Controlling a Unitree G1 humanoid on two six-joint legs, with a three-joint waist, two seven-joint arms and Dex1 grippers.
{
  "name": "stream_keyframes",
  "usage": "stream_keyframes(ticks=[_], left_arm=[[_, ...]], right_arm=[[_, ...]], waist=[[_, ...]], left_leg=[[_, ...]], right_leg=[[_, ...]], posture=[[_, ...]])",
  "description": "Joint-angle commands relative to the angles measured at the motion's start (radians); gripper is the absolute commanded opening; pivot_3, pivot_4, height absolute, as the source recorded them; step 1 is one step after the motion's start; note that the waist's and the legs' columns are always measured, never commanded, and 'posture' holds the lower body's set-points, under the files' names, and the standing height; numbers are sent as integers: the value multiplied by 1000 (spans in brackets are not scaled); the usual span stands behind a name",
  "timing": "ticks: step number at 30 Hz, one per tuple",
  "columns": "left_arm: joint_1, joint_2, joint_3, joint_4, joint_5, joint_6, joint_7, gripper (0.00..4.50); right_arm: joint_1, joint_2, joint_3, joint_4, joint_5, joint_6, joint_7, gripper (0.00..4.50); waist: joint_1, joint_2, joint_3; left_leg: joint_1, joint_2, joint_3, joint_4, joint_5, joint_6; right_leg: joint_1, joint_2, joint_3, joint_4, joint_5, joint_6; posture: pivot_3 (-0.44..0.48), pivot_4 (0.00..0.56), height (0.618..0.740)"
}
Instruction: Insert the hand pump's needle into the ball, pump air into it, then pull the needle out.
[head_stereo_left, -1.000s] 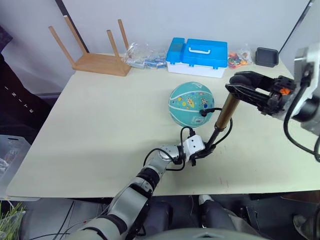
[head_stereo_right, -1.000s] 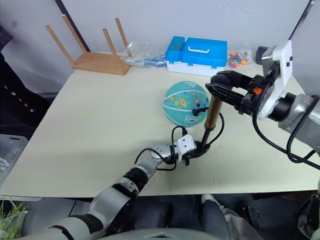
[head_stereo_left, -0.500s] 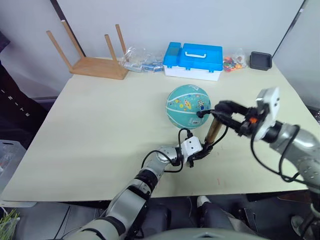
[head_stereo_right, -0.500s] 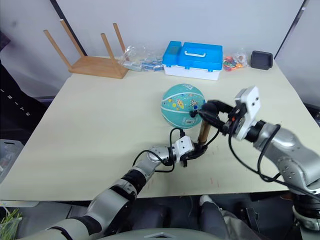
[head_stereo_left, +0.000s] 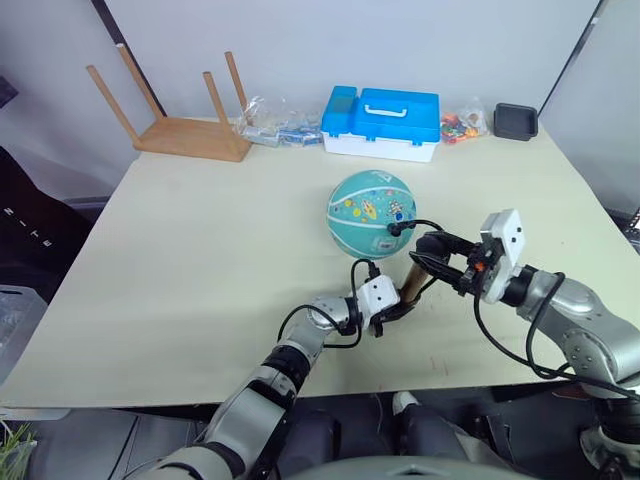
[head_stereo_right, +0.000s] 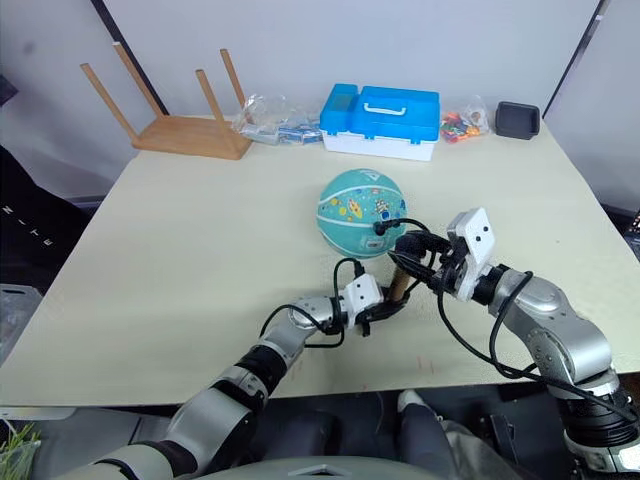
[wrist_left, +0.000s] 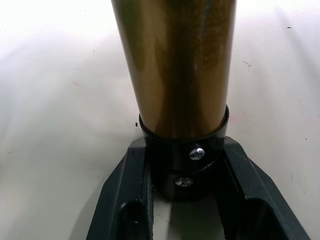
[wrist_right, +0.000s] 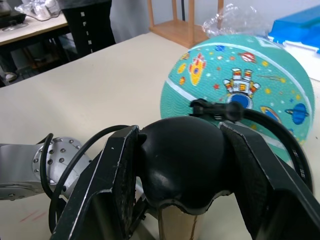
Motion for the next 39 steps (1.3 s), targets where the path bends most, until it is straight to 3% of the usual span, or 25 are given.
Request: stream_keyframes(ticks=[1,3,8,11,15,22,27,33,39], left_arm=[[51,31,-46,105,61,48,-21,1085],[44,28,-45,113,61,47,-22,1085],[28,22,-40,134,60,43,-29,1085],[19,19,-38,140,58,43,-33,1085],[17,17,-39,133,56,44,-40,1085],[50,31,-40,73,48,54,-54,1085],[81,44,-42,20,46,75,-51,1085],[121,58,-52,-56,48,107,-54,1085],[97,47,-54,-43,50,123,-55,1085]], right_arm=[[-98,-51,-181,-90,173,86,-57,2048],[-153,-104,-271,-124,282,137,-80,2048],[-270,-233,-414,-144,541,231,-167,2048],[-296,-278,-432,-152,644,260,-216,2048],[-191,-260,-319,-164,500,254,-195,2048],[4,-178,29,-28,84,76,-76,2048],[63,-51,135,140,-49,-45,-10,2048],[34,-14,112,156,-87,-72,29,2048],[-103,-89,-101,-6,123,63,21,2048]], waist=[[3,2,4],[6,9,14],[11,10,15],[15,8,17],[18,7,16],[3,-1,0],[-2,-6,-3],[-3,-4,-5],[1,0,4]], left_leg=[[-1,0,0,0,0,0],[-3,-1,0,2,0,0],[-18,-5,-1,6,0,0],[-21,-6,-1,9,0,0],[-21,-6,-1,9,0,1],[-15,-5,0,9,0,1],[1,-2,0,2,0,0],[2,1,-1,0,-1,-1],[-1,1,-1,0,-1,-1]], right_leg=[[-1,0,0,0,0,0],[-2,-2,0,0,1,-1],[-15,-3,-2,1,4,-3],[-16,-7,-2,1,5,-2],[-16,-7,-2,1,5,-2],[-12,-3,-2,1,4,-1],[2,-1,0,0,1,1],[1,2,0,0,0,-5],[-2,1,0,0,1,-7]], posture=[[0,150,740],[0,150,740],[0,150,740],[0,150,740],[0,150,740],[0,150,740],[0,150,740],[0,150,740],[0,150,740]])
